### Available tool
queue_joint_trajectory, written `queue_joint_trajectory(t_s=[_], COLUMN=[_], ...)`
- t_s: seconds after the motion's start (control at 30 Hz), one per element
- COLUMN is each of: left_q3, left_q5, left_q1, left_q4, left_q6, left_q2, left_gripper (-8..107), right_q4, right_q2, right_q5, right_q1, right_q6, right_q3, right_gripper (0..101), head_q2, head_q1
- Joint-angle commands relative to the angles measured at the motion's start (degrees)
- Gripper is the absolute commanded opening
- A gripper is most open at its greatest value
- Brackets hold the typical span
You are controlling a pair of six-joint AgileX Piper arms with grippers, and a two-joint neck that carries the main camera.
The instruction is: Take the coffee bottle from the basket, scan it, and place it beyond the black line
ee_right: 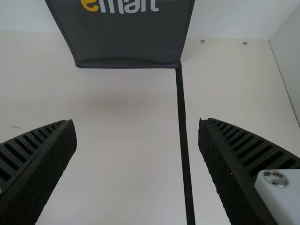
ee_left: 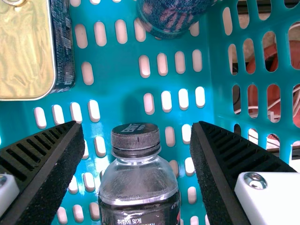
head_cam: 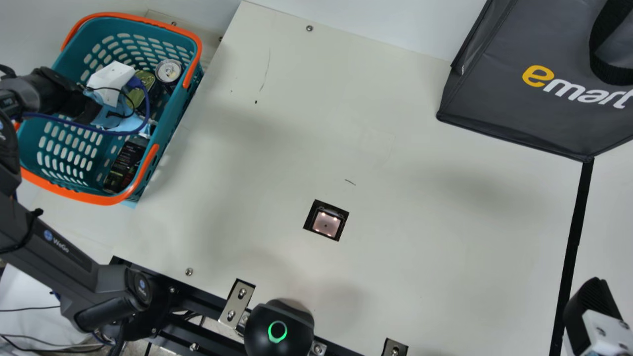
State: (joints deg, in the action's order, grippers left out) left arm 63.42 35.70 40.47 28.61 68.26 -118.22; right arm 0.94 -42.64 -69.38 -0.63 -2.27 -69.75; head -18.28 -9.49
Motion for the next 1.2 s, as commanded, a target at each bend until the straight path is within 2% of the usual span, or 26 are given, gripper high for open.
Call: queue_joint_trajectory(t_s=[0.0, 0.27, 1.17], left_q3=[0.0, 0.7, -3.2], left_q5=[0.0, 0.1, -4.4], left_q1=[0.0, -0.4, -0.4], left_q4=[0.0, -0.7, 0.8], left_q6=[0.0, -1.6, -1.0], left_q2=[0.0, -0.7, -2.4], left_gripper=[90, 90, 90], right_q4=[0.0, 0.0, 0.0], right_q2=[0.0, 0.0, 0.0], right_q5=[0.0, 0.0, 0.0], right_q1=[0.0, 0.0, 0.0], right_q6=[0.0, 0.0, 0.0], right_q3=[0.0, 0.0, 0.0], right_gripper=[91, 91, 91], head_q2=[-0.1, -0.1, -0.1], head_q1=[1.6, 1.6, 1.6])
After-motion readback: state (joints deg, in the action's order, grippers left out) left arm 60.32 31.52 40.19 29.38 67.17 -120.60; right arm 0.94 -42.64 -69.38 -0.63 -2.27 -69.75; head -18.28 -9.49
